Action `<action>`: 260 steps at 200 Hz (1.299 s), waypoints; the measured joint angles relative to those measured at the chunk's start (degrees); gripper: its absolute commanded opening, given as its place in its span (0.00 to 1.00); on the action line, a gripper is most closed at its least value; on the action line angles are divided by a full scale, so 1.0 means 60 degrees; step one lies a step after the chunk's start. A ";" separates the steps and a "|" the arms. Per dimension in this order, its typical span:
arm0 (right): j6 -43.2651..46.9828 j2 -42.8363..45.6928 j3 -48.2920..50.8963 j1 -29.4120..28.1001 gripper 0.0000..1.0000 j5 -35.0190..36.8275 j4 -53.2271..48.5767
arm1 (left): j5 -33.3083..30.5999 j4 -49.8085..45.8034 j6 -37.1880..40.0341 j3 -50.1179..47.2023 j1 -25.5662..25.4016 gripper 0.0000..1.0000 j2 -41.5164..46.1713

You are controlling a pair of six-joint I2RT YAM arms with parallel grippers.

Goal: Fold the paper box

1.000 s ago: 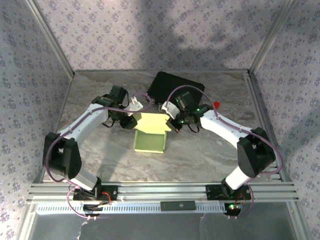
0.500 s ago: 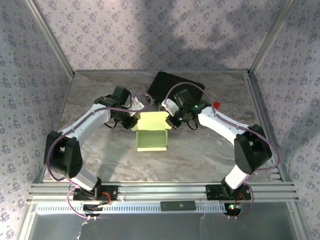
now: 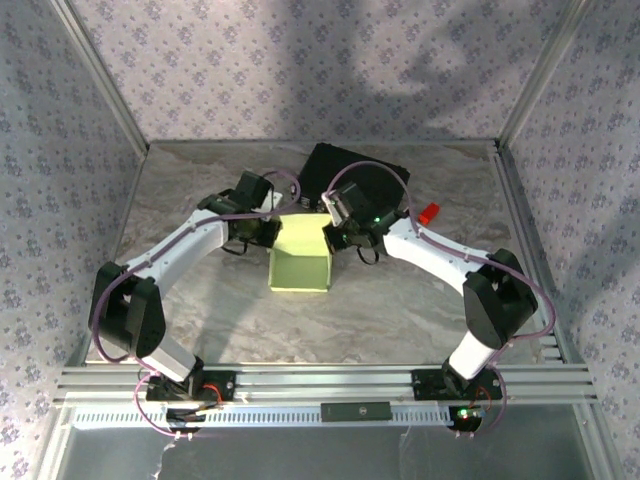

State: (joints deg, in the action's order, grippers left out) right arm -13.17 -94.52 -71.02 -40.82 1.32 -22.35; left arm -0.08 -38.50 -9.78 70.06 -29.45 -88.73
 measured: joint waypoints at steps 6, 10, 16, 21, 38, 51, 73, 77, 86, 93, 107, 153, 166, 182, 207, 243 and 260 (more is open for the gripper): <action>-0.0255 0.0000 0.0000 -0.0011 0.00 0.0175 0.0098 | -0.0120 0.0211 -0.0266 -0.0076 -0.0076 0.00 0.0040; -0.0448 0.0000 0.0000 -0.0018 0.00 0.0317 0.0182 | -0.0175 0.0321 -0.0423 -0.0120 -0.0120 0.00 0.0073; -0.0678 0.0000 0.0000 -0.0033 0.00 0.0481 0.0291 | -0.0255 0.0488 -0.0623 -0.0208 -0.0182 0.00 0.0120; -0.0816 0.0000 0.0000 -0.0040 0.00 0.0608 0.0364 | -0.0291 0.0645 -0.0780 -0.0291 -0.0219 0.00 0.0168; -0.1264 -0.0018 0.0000 -0.0157 0.00 0.1082 0.0729 | -0.0382 0.1173 -0.1184 -0.0630 -0.0259 0.00 0.0342; -0.1468 -0.0091 0.0000 -0.0284 0.00 0.1453 0.1016 | -0.0470 0.1523 -0.1406 -0.0856 -0.0255 0.00 0.0448; -0.1654 -0.0313 0.0062 -0.0499 0.00 0.2022 0.1566 | -0.0729 0.2018 -0.1647 -0.1246 -0.0255 0.00 0.0583; -0.1661 -0.0335 0.0102 -0.0532 0.00 0.2087 0.1665 | -0.0772 0.2106 -0.1705 -0.1341 -0.0255 0.00 0.0612; -0.1668 -0.0357 0.0244 -0.0601 0.00 0.2226 0.1909 | -0.0863 0.2397 -0.1785 -0.1577 -0.0255 0.00 0.0699; -0.1665 -0.0357 0.0404 -0.0656 0.00 0.2306 0.2149 | -0.0929 0.2648 -0.1851 -0.1807 -0.0262 0.00 0.0790; -0.1657 -0.0353 0.0758 -0.0747 0.00 0.2379 0.2645 | -0.1035 0.3184 -0.1993 -0.2335 -0.0295 0.01 0.0994; -0.1617 -0.0127 0.2055 -0.0845 0.00 0.2382 0.4430 | -0.1934 0.5118 -0.2379 -0.4084 -0.0936 0.02 0.1891; -0.1617 -0.0026 0.2368 -0.0867 0.00 0.2382 0.4881 | -0.2197 0.5497 -0.2488 -0.4441 -0.1126 0.02 0.2080; -0.1625 0.0084 0.2652 -0.0896 0.00 0.2390 0.5206 | -0.2532 0.5905 -0.2583 -0.4768 -0.1373 0.02 0.2211; -0.1632 0.0175 0.3009 -0.1045 0.00 0.2568 0.5665 | -0.2983 0.6532 -0.2750 -0.5257 -0.1639 0.04 0.2342; -0.1628 0.0255 0.3654 -0.1453 0.00 0.3078 0.6484 | -0.3534 0.7348 -0.2852 -0.6029 -0.1931 0.07 0.2703; -0.1628 0.0339 0.4080 -0.1559 0.00 0.3198 0.7056 | -0.3694 0.7661 -0.2860 -0.6335 -0.2098 0.09 0.2838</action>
State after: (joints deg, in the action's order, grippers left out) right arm -22.94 -92.49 -46.54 -50.17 20.51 19.99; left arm -22.24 7.46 -26.94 32.05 -42.04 -71.70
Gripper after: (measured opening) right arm 0.060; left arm 0.079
